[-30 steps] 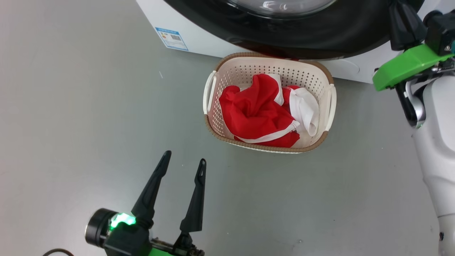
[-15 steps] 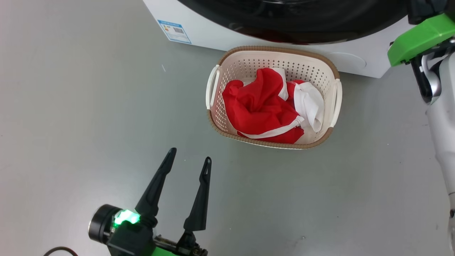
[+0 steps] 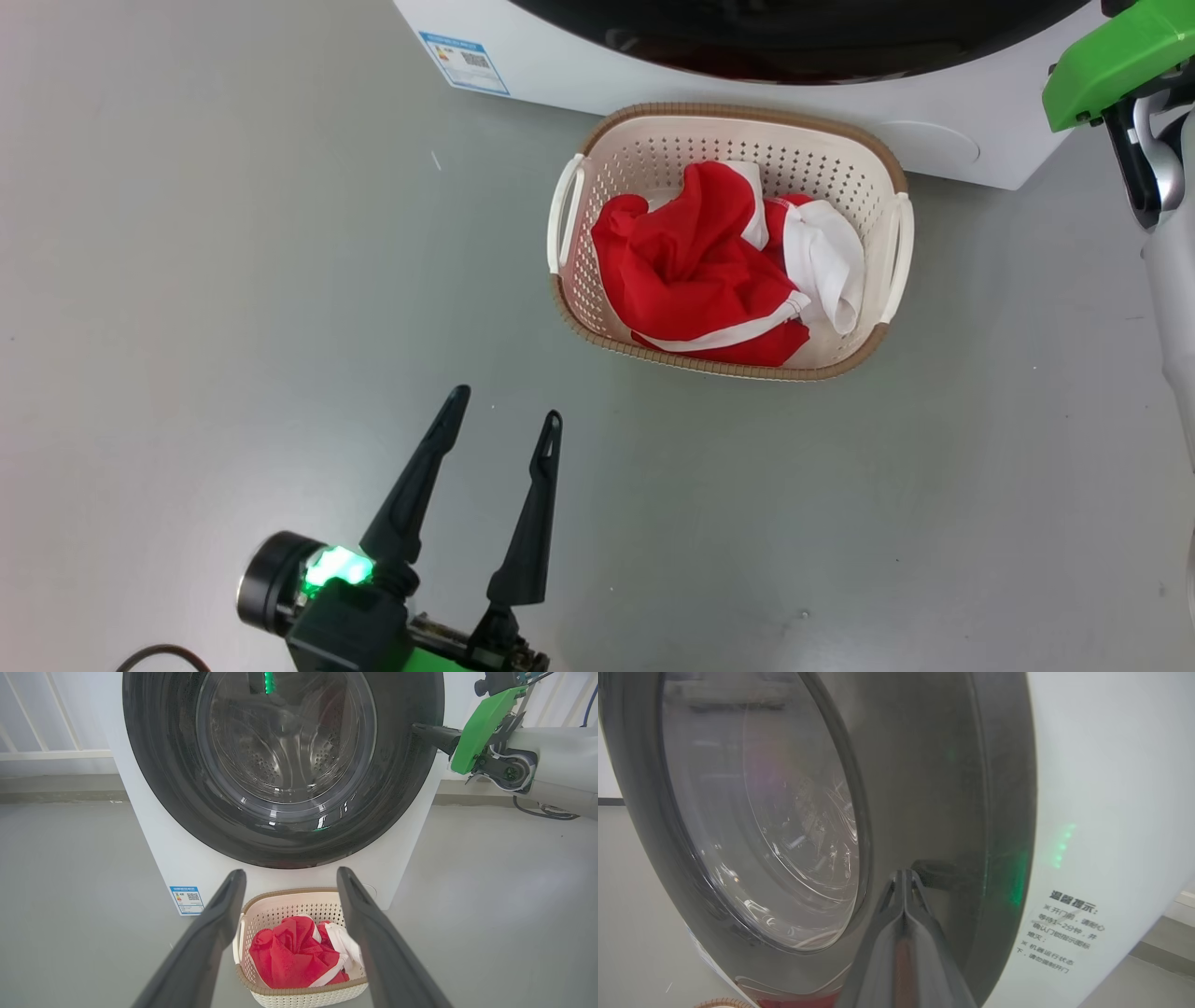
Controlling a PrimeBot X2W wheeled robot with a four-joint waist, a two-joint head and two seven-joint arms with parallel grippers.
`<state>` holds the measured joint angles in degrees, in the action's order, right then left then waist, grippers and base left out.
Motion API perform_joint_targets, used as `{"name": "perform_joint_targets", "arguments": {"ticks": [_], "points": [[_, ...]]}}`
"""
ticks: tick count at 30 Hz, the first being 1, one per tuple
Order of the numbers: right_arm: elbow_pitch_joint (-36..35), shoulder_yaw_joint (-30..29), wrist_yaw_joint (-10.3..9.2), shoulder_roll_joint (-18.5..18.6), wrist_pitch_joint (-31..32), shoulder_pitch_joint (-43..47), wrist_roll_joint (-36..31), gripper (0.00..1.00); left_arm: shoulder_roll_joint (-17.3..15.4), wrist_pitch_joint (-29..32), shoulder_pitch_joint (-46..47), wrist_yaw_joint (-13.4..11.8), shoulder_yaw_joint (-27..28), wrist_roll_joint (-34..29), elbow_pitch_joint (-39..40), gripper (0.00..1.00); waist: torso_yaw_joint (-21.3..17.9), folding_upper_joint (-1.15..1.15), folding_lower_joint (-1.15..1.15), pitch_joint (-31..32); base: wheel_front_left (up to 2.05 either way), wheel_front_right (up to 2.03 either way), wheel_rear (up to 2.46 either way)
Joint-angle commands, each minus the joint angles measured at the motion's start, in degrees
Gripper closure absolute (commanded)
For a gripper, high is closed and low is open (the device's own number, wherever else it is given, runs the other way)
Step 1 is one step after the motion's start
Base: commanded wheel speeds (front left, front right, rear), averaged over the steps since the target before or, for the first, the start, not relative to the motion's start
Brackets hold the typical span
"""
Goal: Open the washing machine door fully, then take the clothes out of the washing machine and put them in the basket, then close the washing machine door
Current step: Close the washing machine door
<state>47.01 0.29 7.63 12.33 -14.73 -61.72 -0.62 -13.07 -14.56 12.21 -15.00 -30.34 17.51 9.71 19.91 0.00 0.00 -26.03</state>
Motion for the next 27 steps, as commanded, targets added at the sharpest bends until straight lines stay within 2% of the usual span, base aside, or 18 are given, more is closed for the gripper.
{"name": "perform_joint_targets", "arguments": {"ticks": [1, 9, 20, 21, 23, 24, 25, 27], "points": [[-0.91, -0.61, -0.14, -0.31, -0.26, -2.40, -0.53, 1.00, -0.69, -0.43, 1.57, 0.43, 2.02, -0.85, 1.03, 0.00, 0.08, 0.00, 0.00, -0.06, 0.00, 0.00, 0.00], [-0.25, -1.78, -0.14, -0.91, -0.27, -3.04, -1.67, 1.00, -0.54, -0.43, 1.63, 0.58, 1.95, -1.15, 0.64, 0.00, -0.02, 0.00, 0.00, -0.08, 0.00, 0.00, 0.00], [-3.08, 0.67, -0.14, -3.30, -0.27, 0.01, -0.63, 1.00, -0.56, -0.43, 1.60, 0.09, 2.22, -1.02, -0.25, 0.00, -2.36, 0.00, 0.00, 1.34, 0.00, 0.00, 0.00], [-4.05, 1.36, -0.14, -3.62, -0.27, 1.39, -0.22, 0.73, -0.41, -0.43, 1.47, -0.15, 2.40, -0.78, -0.39, 0.00, -2.73, 0.00, 0.00, 1.97, 0.00, 0.00, 0.00], [-5.12, 2.26, -0.14, -3.89, -0.27, 2.95, 0.15, 0.54, -0.25, -0.39, 1.17, -0.59, 2.90, -0.26, -0.63, 0.00, -3.17, 0.00, 0.00, 2.69, 0.00, 0.00, 0.00], [-5.64, 2.66, -0.14, -3.99, -0.27, 3.77, 0.32, 0.40, -0.30, -0.33, 1.03, -0.78, 3.14, -0.08, -0.74, 0.00, -3.38, 0.00, 0.00, 3.02, 0.00, 0.00, 0.00], [-6.22, 3.06, -0.14, -4.10, -0.27, 4.57, 0.50, 0.22, -0.31, -0.25, 0.87, -0.90, 3.35, 0.20, -0.81, 0.00, -3.63, 0.00, 0.00, 3.35, 0.00, 0.00, 0.00], [-7.37, 3.74, -0.14, -4.33, -0.27, 6.18, 0.91, 0.10, -0.47, -0.08, 0.59, -1.03, 3.63, 0.57, -0.96, 0.00, -4.11, 0.00, 0.00, 4.02, 0.00, 0.00, 0.00]]}}
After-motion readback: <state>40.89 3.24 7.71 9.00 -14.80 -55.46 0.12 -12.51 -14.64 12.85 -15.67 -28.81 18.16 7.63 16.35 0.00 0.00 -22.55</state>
